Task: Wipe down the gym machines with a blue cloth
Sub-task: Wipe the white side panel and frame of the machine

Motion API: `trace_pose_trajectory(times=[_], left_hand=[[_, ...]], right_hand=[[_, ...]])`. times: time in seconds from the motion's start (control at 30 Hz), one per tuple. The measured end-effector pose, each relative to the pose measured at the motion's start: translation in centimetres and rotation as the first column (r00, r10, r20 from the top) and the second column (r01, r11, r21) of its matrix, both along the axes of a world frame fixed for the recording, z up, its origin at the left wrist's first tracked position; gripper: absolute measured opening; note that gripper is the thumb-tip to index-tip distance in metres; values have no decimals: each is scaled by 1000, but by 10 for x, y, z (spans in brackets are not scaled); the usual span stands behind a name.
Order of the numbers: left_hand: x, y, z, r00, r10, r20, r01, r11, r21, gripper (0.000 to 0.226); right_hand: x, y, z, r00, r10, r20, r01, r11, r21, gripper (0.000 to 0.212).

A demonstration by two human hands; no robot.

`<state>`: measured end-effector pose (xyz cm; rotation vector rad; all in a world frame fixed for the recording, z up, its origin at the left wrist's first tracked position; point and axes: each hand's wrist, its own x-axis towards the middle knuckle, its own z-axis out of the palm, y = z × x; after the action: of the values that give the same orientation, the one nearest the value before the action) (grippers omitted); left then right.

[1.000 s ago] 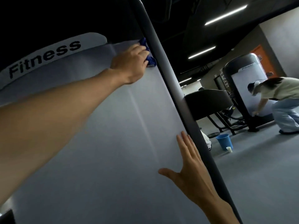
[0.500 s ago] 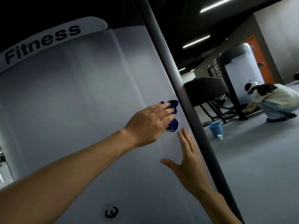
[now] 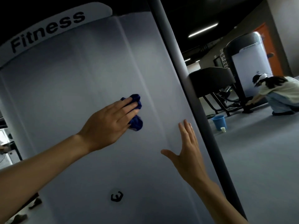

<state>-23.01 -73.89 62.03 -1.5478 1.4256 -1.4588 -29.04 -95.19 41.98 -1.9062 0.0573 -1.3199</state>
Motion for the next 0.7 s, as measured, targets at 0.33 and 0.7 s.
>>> trace_pose_trajectory(times=[0.33, 0.7], left_hand=[[-6, -174, 8, 998, 57, -27, -57, 998, -8, 55], [1, -33, 27, 996, -59, -62, 55, 997, -54, 48]], right_hand=[[-3, -28, 22, 1000, 2, -15, -3, 1000, -7, 119], [2, -20, 35, 1000, 1, 20, 0, 1000, -31, 120]])
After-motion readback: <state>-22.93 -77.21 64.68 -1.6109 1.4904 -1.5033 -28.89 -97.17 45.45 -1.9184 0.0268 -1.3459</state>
